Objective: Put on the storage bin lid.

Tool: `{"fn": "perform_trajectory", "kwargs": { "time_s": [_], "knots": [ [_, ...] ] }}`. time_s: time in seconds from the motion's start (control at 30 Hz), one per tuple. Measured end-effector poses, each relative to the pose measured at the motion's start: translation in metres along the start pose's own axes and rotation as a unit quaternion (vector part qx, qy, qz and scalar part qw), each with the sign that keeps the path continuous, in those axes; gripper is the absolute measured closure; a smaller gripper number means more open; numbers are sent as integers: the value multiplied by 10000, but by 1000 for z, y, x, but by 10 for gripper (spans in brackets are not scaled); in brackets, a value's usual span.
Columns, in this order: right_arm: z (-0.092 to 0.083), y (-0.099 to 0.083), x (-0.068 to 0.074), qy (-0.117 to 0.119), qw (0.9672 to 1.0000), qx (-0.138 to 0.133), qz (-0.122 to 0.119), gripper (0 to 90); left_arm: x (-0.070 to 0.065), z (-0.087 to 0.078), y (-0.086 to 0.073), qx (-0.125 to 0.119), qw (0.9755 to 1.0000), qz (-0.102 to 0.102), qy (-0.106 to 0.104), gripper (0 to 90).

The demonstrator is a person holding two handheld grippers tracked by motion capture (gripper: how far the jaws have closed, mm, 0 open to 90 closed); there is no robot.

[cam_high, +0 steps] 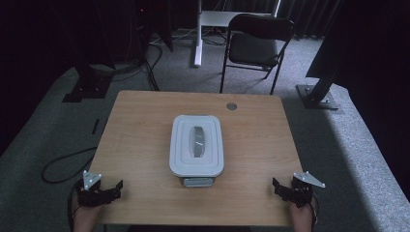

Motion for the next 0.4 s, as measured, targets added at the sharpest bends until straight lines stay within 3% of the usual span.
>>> {"fn": "perform_trajectory", "kwargs": {
  "time_s": [0.27, 0.4],
  "knots": [
    [1, 0, 0, 28, 10000, -11, 18, 122, 2, 0, -1, -65, 9998, 9, 206, 8],
    [2, 1, 0, 0, 10000, 15, 27, 122, 2, 2, -2, -20, 9998, 6, 186, 8]
  ]
}}
Point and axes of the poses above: each handheld gripper's, and its own axes: z roughly forward along the jaws, y roughly out of its top, x roughly to its left, the point moved 1 cm from there along z, roughly forward along the jaws, and after that the axes turned 5 degrees about -z, right-handed, at the moved point
